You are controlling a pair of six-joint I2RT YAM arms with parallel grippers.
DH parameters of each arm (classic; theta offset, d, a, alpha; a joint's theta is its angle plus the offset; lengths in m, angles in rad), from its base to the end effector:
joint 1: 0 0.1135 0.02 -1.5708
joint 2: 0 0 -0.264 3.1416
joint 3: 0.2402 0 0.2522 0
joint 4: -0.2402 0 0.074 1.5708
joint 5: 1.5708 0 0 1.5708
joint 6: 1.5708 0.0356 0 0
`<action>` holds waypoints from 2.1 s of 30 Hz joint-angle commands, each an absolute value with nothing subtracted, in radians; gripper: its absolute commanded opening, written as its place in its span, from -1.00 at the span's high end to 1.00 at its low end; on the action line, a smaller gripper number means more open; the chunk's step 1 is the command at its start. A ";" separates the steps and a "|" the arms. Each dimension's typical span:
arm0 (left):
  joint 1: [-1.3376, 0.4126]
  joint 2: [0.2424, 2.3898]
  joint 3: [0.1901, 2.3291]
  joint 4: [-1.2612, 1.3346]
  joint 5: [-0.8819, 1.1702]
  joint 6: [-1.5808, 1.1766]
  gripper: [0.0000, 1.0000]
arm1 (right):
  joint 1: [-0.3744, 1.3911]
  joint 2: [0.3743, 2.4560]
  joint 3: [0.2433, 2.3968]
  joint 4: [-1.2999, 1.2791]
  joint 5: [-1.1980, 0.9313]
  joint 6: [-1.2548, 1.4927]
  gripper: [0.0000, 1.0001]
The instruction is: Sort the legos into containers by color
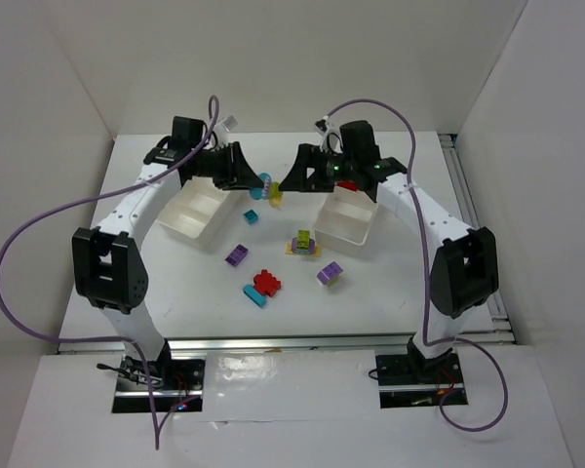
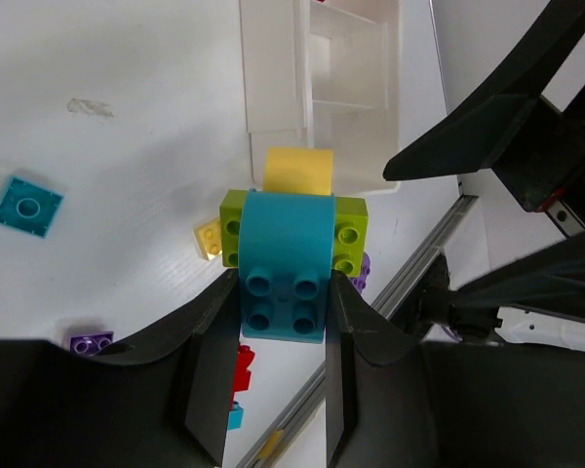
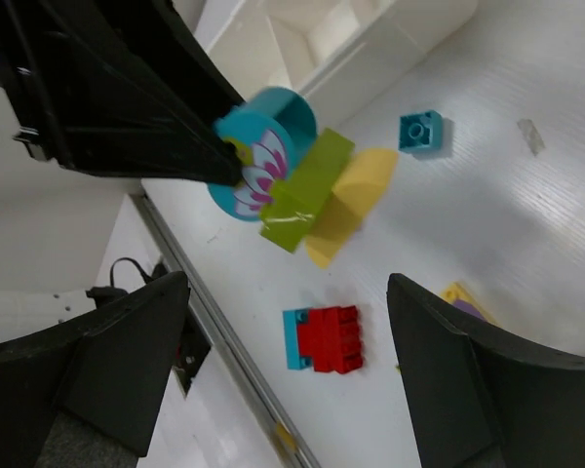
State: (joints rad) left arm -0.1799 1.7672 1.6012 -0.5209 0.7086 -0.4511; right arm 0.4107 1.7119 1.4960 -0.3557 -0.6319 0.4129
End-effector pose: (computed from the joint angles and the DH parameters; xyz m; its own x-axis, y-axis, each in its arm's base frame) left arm 0.3905 -0.0946 0.3271 -0.8366 -0.1843 -0.5160 0.2958 0.6407 -0.7085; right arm 0.3544 0.1772 0.3254 -0.7663 0.0194 -0.6421 -0.5132 0.5826 0.6302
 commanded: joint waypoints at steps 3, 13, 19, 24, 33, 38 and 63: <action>-0.190 1.681 1.552 -0.423 0.741 -0.500 1.00 | 0.465 1.762 1.528 -0.207 -0.617 0.522 -0.90; -0.104 1.704 1.522 -0.236 1.072 -0.659 1.00 | 0.399 1.666 1.309 0.081 -0.705 0.675 -0.83; -0.086 1.727 1.450 -0.062 1.175 -0.794 1.00 | 0.376 1.647 1.235 0.304 -0.830 0.790 -0.78; -0.086 1.736 1.454 -0.089 1.138 -0.758 1.00 | 0.367 1.672 1.241 0.302 -0.809 0.786 -0.78; -0.077 1.784 1.589 -0.552 0.622 -0.592 1.00 | 0.406 1.700 1.458 -0.167 -0.511 0.488 -0.67; -0.077 1.761 1.675 -0.652 0.215 -0.594 1.00 | 0.407 1.658 1.471 -0.299 -0.154 0.462 -0.67; -0.217 1.990 1.985 -0.756 -0.135 -0.571 -0.36 | 0.357 1.557 1.416 -0.407 0.029 0.448 -0.69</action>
